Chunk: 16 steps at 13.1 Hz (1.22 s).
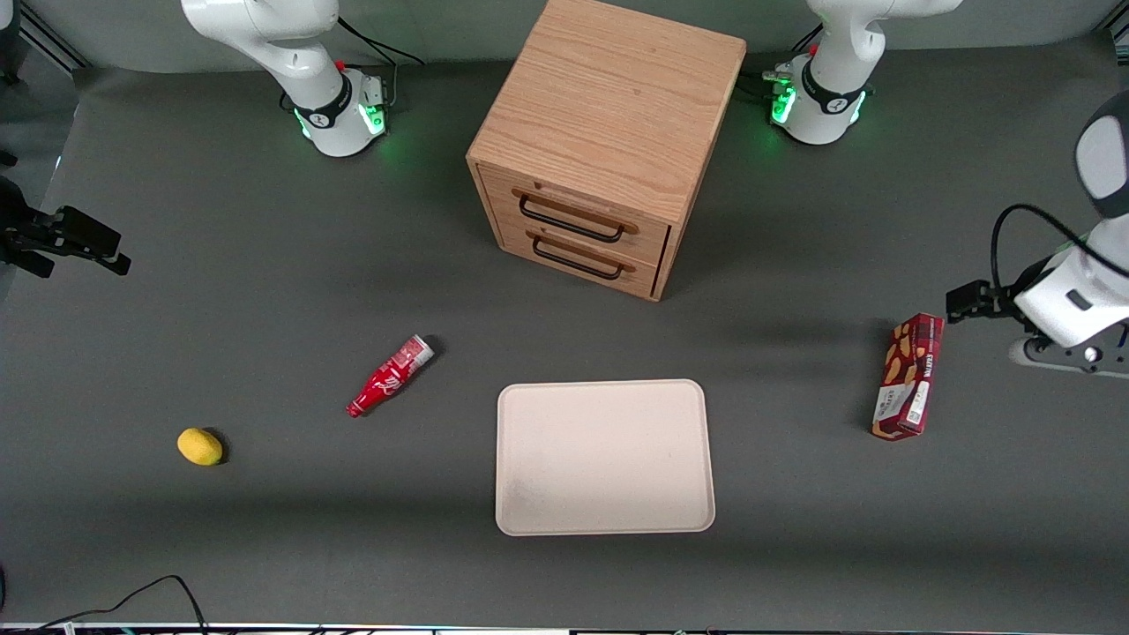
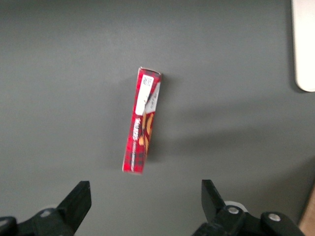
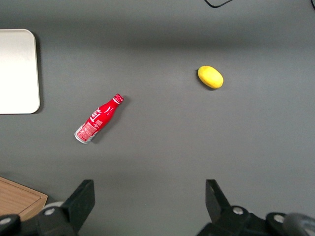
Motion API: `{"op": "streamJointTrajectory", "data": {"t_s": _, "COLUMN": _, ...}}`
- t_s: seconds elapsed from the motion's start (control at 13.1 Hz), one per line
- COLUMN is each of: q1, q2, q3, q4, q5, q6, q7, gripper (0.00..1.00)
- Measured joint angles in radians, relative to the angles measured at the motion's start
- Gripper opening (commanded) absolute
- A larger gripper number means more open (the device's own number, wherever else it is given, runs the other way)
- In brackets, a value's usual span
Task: Place red cookie box on tray
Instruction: 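Move the left gripper down over the upright red cookie box, then close the left gripper on the red cookie box's upper end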
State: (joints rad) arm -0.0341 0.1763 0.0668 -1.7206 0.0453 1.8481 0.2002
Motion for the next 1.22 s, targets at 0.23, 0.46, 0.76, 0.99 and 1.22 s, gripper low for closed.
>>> {"op": "streamJointTrajectory", "data": {"t_s": 0.23, "q1": 0.043, "q2": 0.085, "q3": 0.004, "q4": -0.042, "q5": -0.004, "q6": 0.14, "q7": 0.058, "gripper": 1.0}}
{"op": "streamJointTrajectory", "data": {"t_s": 0.46, "q1": 0.055, "q2": 0.178, "q3": 0.003, "q4": -0.062, "q5": -0.022, "q6": 0.26, "q7": 0.077, "gripper": 1.0}}
{"op": "streamJointTrajectory", "data": {"t_s": 0.76, "q1": 0.054, "q2": 0.249, "q3": -0.006, "q4": -0.136, "q5": -0.024, "q6": 0.434, "q7": 0.14, "gripper": 1.0}}
{"op": "streamJointTrajectory", "data": {"t_s": 0.99, "q1": 0.054, "q2": 0.278, "q3": -0.007, "q4": -0.156, "q5": -0.035, "q6": 0.49, "q7": 0.18, "gripper": 1.0}}
{"op": "streamJointTrajectory", "data": {"t_s": 1.22, "q1": 0.054, "q2": 0.286, "q3": -0.007, "q4": -0.195, "q5": -0.039, "q6": 0.558, "q7": 0.191, "gripper": 1.0}}
